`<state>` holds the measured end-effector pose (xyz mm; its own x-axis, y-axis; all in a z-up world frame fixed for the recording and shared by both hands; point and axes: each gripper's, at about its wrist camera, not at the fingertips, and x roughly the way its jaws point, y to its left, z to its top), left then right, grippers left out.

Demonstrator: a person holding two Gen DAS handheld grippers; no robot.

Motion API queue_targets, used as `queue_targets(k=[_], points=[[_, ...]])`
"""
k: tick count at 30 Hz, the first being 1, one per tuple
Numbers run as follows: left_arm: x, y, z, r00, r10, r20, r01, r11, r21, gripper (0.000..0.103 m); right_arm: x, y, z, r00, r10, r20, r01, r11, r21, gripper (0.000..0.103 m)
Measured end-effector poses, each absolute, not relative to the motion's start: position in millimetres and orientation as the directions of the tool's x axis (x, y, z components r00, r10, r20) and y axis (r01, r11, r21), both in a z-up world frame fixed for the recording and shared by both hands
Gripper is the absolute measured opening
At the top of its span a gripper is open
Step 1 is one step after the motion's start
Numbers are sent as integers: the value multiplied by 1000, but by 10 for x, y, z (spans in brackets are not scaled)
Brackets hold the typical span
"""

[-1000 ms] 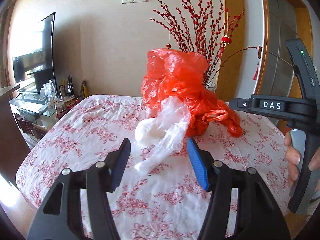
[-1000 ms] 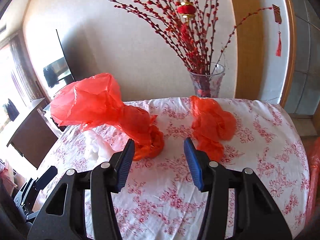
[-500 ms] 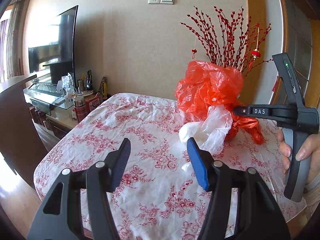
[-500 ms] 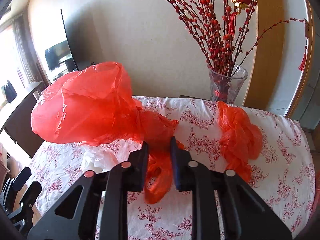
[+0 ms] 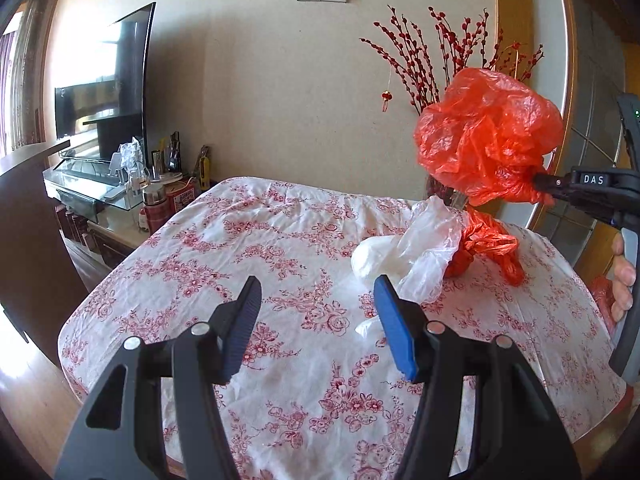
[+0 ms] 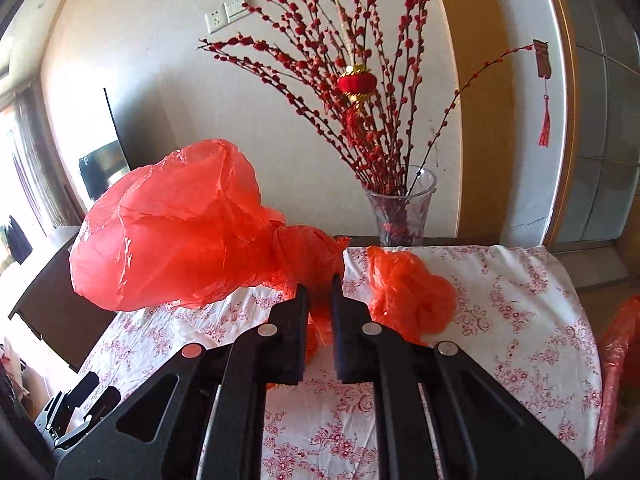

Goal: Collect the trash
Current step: 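Grasp the white bag with the left tool while the right tool carries the red bag toward the bin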

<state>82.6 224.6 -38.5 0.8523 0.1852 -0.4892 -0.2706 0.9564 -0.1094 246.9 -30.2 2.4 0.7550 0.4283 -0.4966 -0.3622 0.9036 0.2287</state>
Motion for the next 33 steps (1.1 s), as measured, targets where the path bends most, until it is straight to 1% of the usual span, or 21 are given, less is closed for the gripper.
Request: queue_targets(k=[5,7,8,13,17,21,26,27,28,29,30,31,33], points=[[892,2158,-349,858,158,-490,-239,965,-108,59,2304,-628,127,801,369,-471,-298,929,220,10],[964,2122,-331,858,137,-496,-223,968,-118,65,2244,-788,131,813,344,-470,-265,937,229,10],[1019,2097,-318,858,117,-500,-206,970,-127,65,2206,-886,124,818,330,-471,-245,941,234,10],[1379,1959,-269,850,64,-523,-146,982,-117,70,2108,-1282,9,825,280,-490,-170,951,257,10],[1674,1904,-202,841,30,-541,-115,986,-124,70,2057,-1504,-93,818,254,-516,-127,955,269,10],[1888,1782,-117,840,35,-542,-90,993,-75,73,2014,-1641,-187,808,246,-536,-103,954,283,11],[2163,1726,-229,792,68,-606,-115,993,-40,73,1945,-1725,-226,803,244,-543,-93,952,290,11],[2187,1730,-269,783,73,-618,-123,992,-39,66,1927,-1740,-226,804,242,-543,-92,953,289,10],[2191,1736,-310,775,68,-629,-123,991,-44,48,1904,-1760,-224,806,239,-542,-89,954,287,11],[2212,1743,-345,762,49,-645,-113,992,-59,36,1879,-1784,-221,807,235,-541,-86,954,287,11],[2214,1759,-376,753,32,-657,-108,991,-76,13,1862,-1826,-215,809,233,-540,-83,954,288,11],[2208,1774,-390,749,15,-662,-104,990,-96,8,1846,-1857,-207,810,230,-539,-78,954,289,11],[2152,1788,-358,757,9,-653,-106,988,-110,6,1791,-1941,-191,816,222,-534,-68,954,293,11]])
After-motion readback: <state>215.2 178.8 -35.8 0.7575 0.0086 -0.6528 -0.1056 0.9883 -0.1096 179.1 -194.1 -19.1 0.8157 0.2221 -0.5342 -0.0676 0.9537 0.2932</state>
